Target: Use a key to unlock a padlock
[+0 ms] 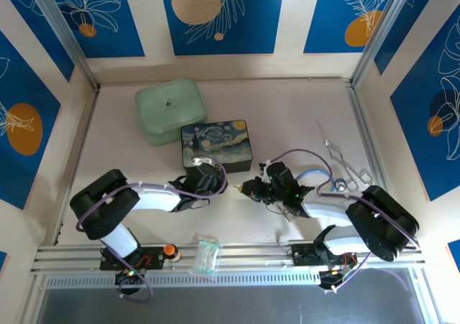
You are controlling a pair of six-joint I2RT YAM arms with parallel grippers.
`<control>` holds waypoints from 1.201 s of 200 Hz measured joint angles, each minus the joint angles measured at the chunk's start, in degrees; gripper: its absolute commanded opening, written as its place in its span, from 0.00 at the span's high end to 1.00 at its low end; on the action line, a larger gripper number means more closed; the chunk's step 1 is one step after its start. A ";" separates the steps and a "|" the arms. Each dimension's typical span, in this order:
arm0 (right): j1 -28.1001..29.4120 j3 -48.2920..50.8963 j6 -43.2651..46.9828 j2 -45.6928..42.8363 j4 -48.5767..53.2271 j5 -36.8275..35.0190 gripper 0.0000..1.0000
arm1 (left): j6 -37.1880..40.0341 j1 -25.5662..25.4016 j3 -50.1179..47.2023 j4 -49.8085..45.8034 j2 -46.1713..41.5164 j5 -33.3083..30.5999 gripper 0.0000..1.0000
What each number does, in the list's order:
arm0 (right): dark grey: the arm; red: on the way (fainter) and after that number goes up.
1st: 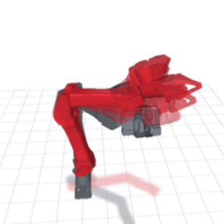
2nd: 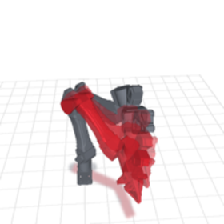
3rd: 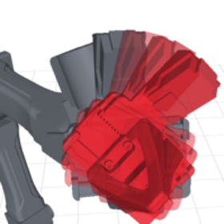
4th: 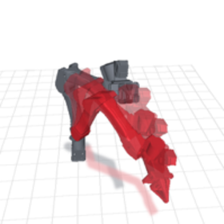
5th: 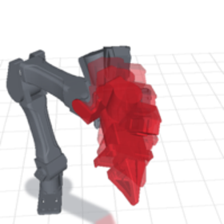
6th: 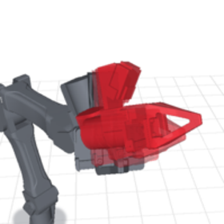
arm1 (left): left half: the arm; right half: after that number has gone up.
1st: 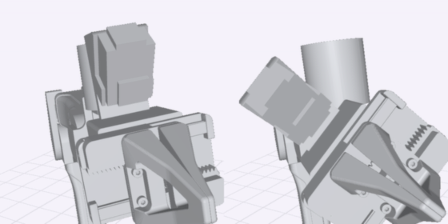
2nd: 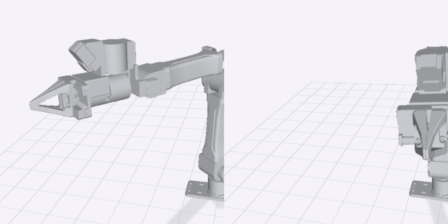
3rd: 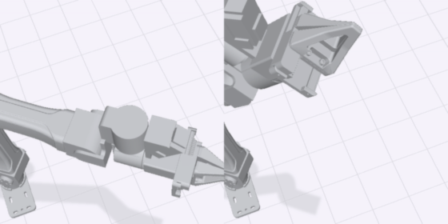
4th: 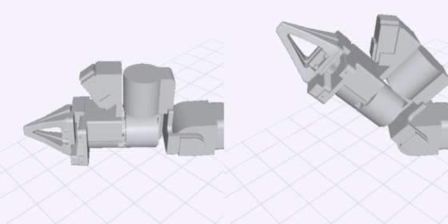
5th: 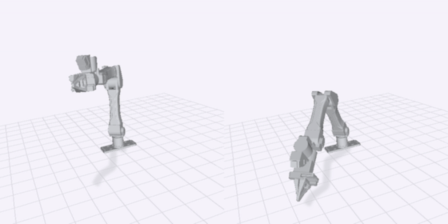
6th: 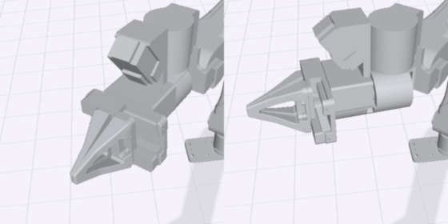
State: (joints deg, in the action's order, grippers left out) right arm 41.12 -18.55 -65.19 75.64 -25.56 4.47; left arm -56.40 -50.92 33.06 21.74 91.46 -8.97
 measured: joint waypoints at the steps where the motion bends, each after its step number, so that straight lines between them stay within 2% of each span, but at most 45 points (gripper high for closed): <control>1: 0.04 0.07 -0.04 0.00 -0.09 -0.07 1.00 | -0.37 0.00 0.00 -0.09 -0.07 0.00 0.88; 46: 5.42 2.69 -1.95 0.02 -3.56 -5.97 1.00 | -10.62 -0.22 0.63 -1.84 -1.01 0.59 0.88; 101: 6.56 4.13 -5.81 2.60 -9.62 -9.49 1.00 | -18.49 -0.50 0.66 -0.76 -1.62 0.81 0.88; 171: 7.45 4.22 -6.21 4.42 -14.97 -10.34 1.00 | -24.68 -0.55 1.75 0.26 -1.62 0.79 0.89; 240: 6.80 4.35 -6.93 3.21 -11.50 -12.24 1.00 | -26.03 -0.61 2.75 1.95 0.22 -0.55 0.93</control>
State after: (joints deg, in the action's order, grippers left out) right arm 47.92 -14.20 -72.12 78.85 -37.06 -7.77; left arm -82.43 -51.53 35.81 23.68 91.68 -9.52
